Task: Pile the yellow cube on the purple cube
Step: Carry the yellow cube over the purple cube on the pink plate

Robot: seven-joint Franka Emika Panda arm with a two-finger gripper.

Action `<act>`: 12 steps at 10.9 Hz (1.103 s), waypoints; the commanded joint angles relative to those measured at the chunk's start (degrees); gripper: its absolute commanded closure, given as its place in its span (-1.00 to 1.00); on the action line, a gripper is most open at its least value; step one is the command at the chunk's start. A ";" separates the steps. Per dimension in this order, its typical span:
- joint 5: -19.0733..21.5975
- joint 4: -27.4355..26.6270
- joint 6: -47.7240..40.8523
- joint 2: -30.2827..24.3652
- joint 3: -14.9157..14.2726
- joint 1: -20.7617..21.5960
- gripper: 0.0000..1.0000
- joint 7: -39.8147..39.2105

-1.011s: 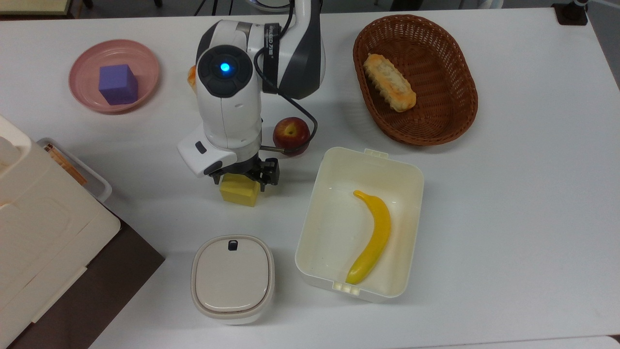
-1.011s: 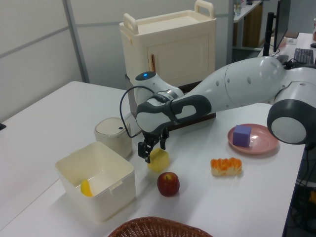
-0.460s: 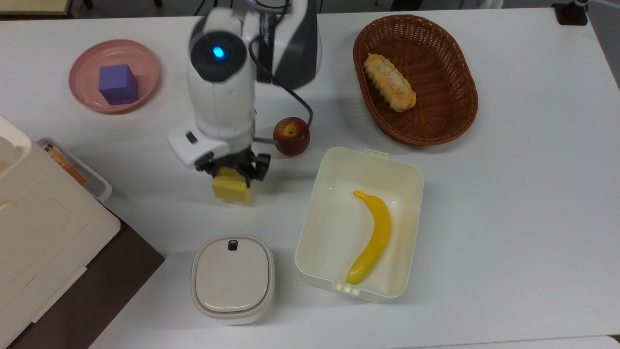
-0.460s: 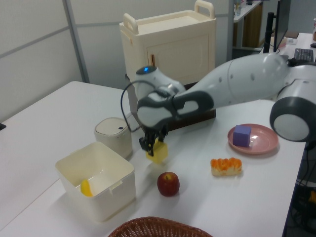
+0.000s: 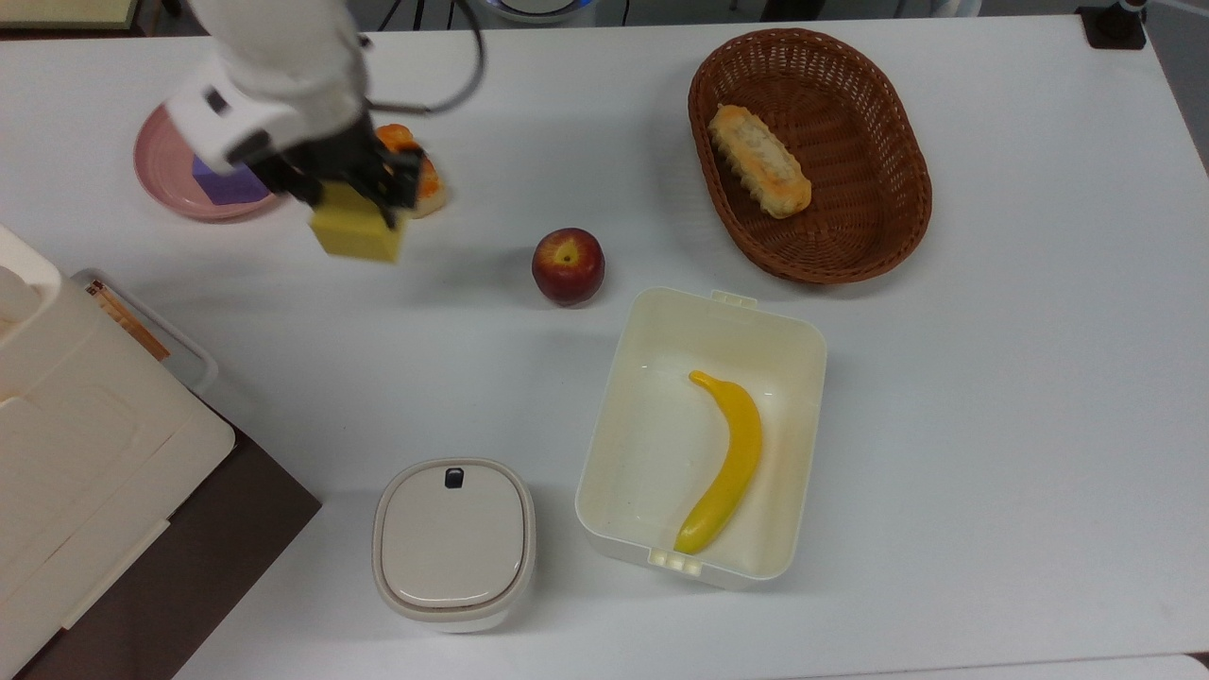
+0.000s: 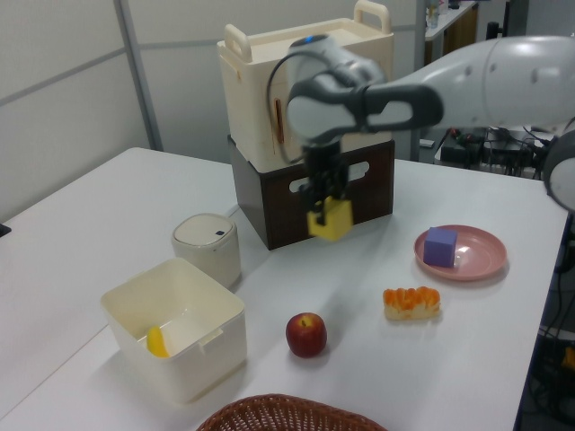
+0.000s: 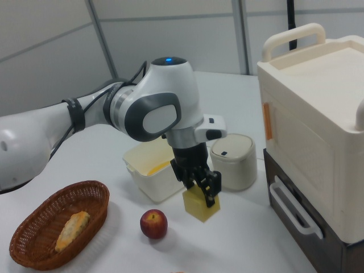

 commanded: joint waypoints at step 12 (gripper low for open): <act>-3.75 -12.95 0.19 -12.77 -0.30 -10.36 0.86 -20.57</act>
